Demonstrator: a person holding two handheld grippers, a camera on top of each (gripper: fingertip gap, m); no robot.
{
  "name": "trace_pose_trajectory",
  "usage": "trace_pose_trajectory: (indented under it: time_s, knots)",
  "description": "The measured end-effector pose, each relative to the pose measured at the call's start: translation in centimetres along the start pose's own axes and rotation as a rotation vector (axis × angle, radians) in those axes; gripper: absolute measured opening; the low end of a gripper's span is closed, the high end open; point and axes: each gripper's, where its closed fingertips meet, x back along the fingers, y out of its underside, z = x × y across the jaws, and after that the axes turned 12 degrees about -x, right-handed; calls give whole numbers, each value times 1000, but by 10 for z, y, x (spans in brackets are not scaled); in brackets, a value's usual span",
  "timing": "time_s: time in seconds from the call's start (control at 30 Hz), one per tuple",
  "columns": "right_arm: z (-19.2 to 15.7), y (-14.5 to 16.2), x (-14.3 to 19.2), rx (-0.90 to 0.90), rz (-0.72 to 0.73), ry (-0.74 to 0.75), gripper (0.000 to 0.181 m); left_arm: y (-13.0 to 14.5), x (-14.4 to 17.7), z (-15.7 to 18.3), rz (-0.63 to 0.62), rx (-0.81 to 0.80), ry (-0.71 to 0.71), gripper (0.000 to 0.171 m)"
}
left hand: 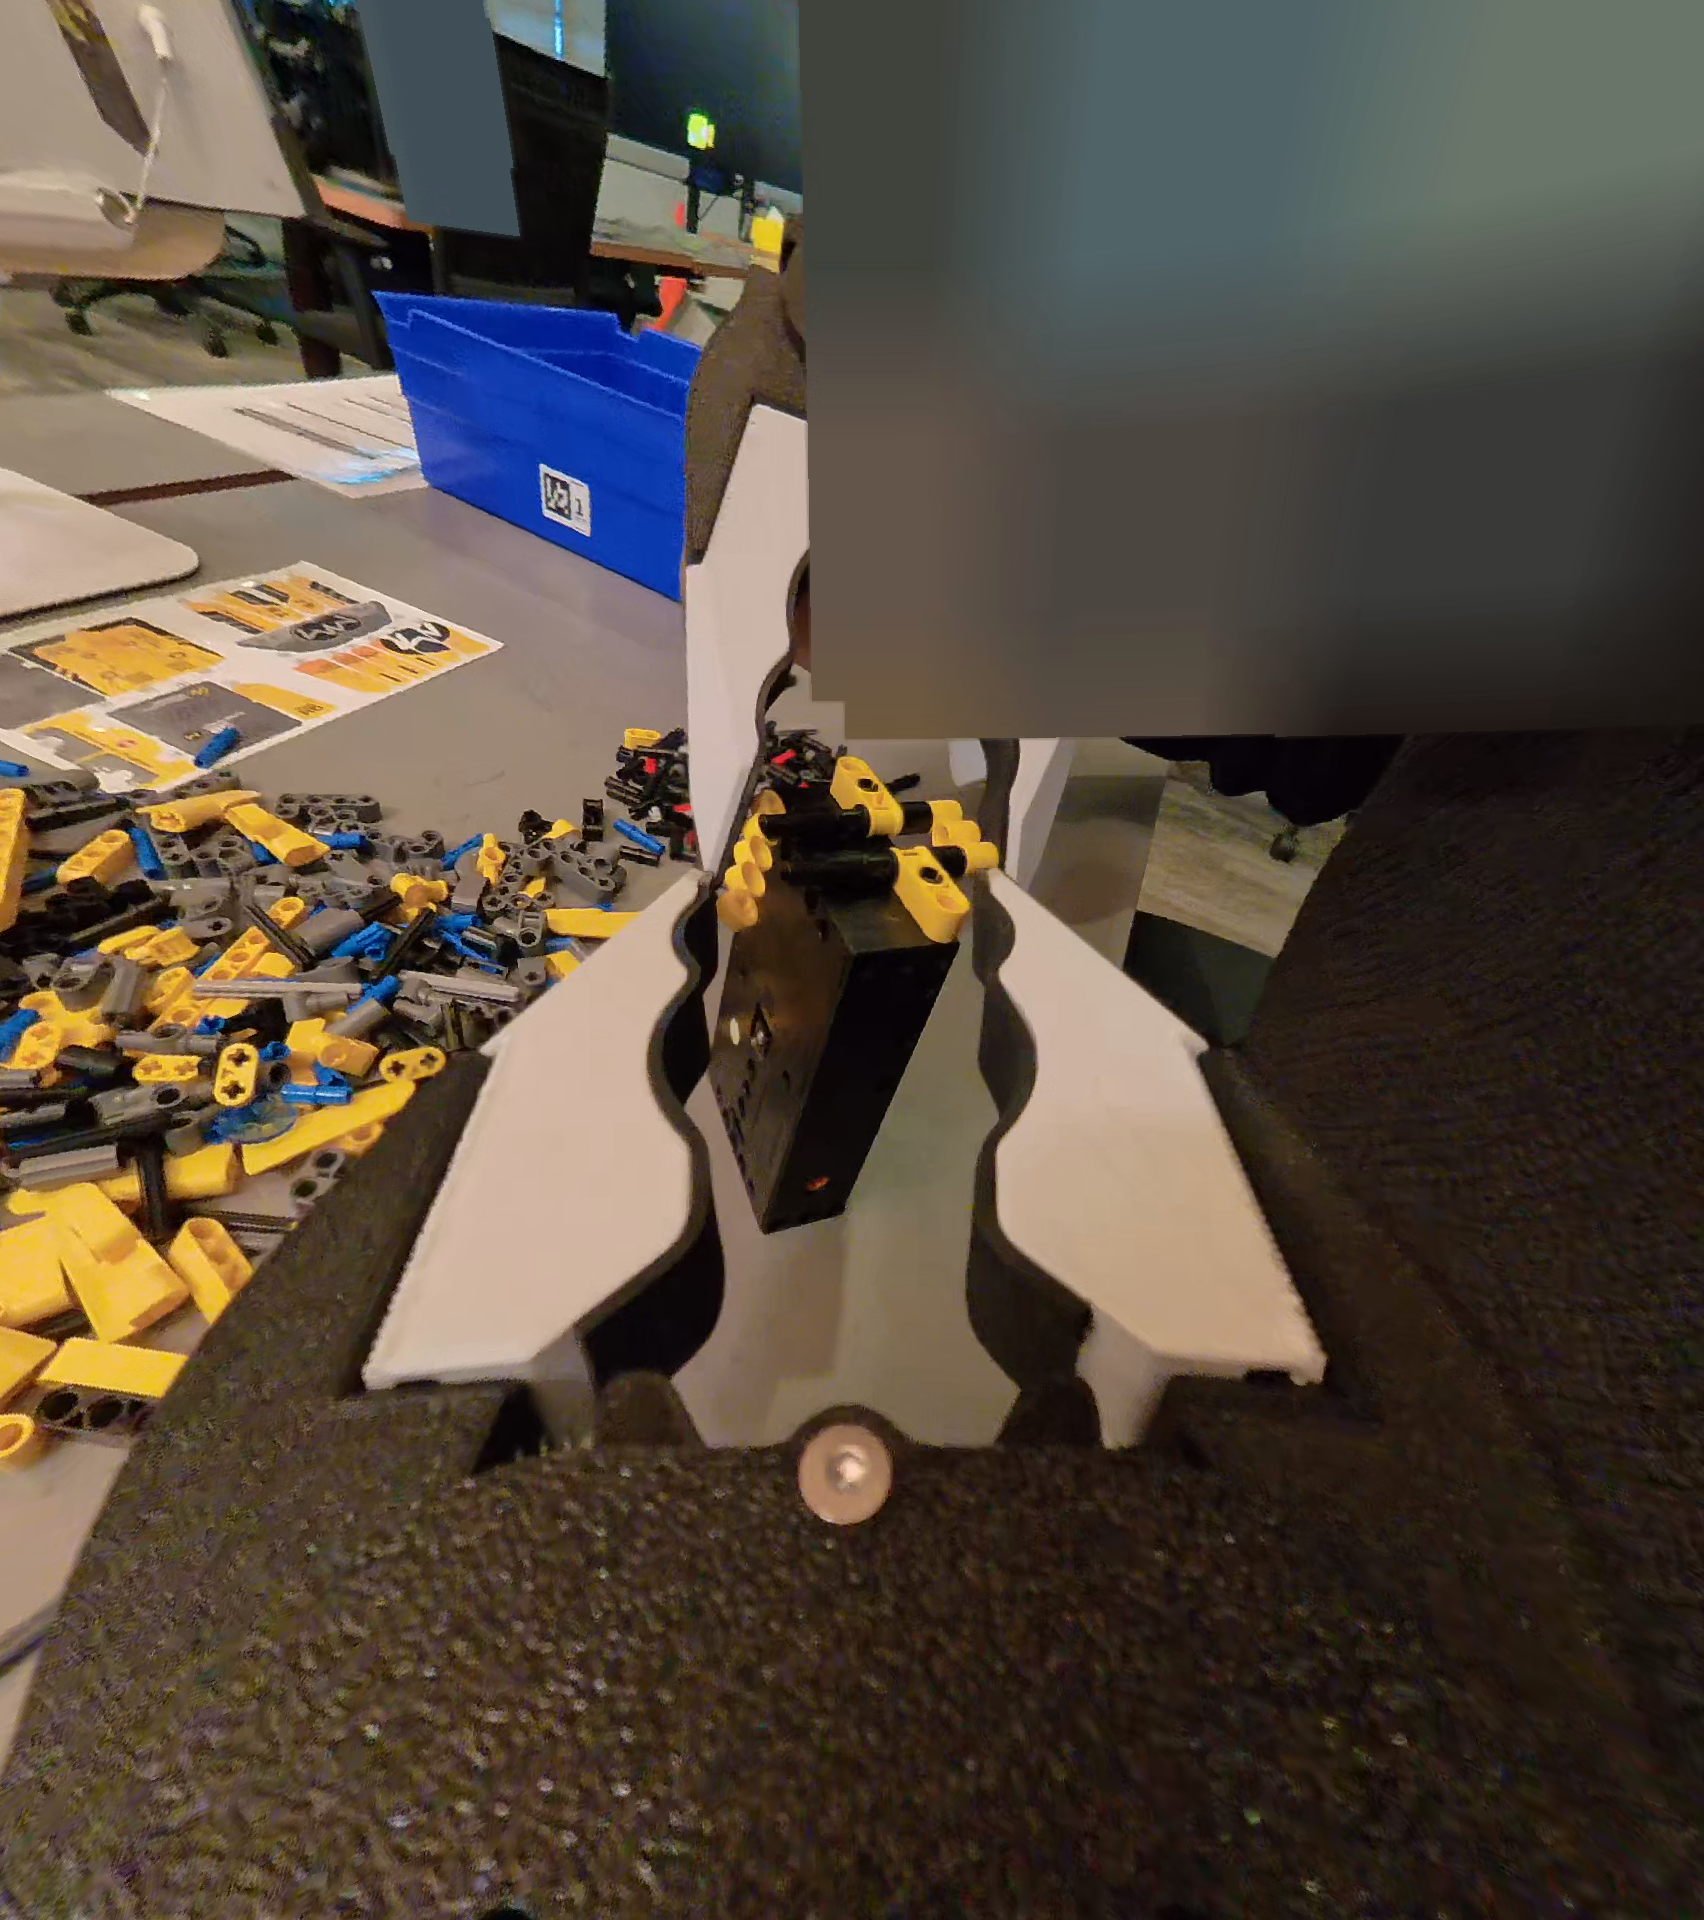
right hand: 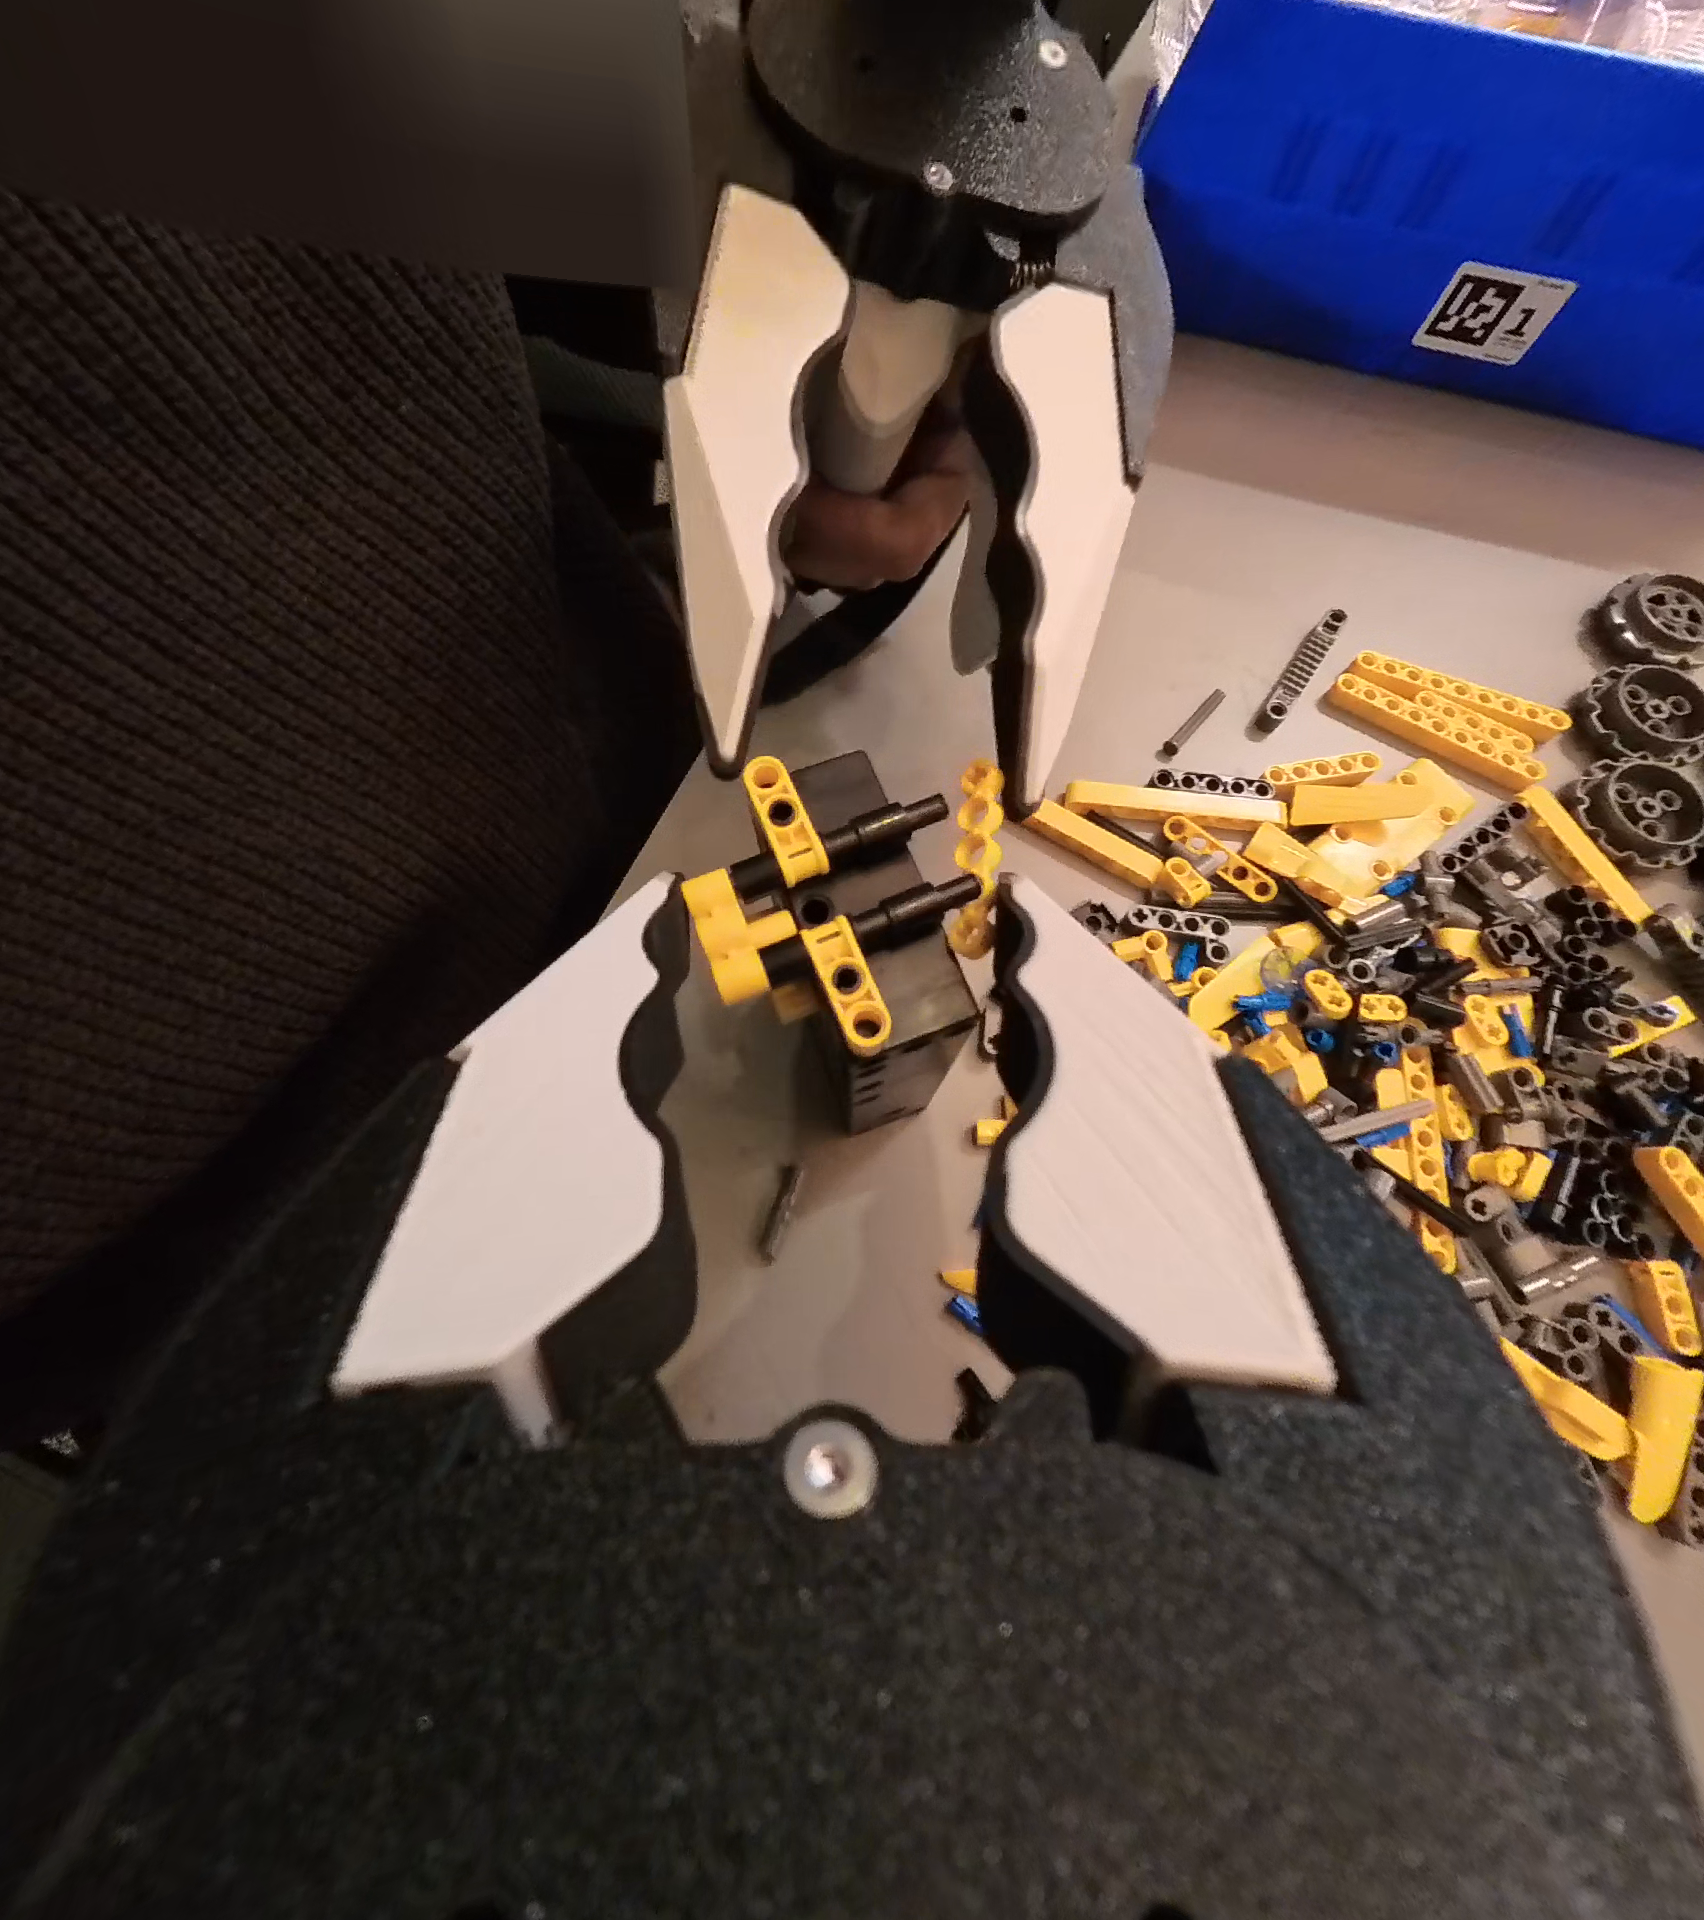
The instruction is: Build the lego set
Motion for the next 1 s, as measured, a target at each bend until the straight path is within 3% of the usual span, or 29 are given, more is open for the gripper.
trace_pose_trajectory:
  time_s: [0.3, 0.5, 0.63, 0.87, 1.0]
  knots:
    - [1, 0, 1, 11, 8, 13, 58, -6, 5, -3, 60, 124, 34, 49]
    - [1, 0, 1, 19, 13, 19, 58, -9, 13, -21, 126, 297, 38, 47]
    - [1, 0, 1, 17, 20, 18, 58, 3, 12, -27, 95, 367, 32, 23]
    - [1, 0, 1, 19, 17, 15, 58, 4, 7, -21, 82, 369, 69, 22]
    - [1, 0, 1, 29, 10, 17, 58, 5, 6, -22, 72, 362, 67, 3]
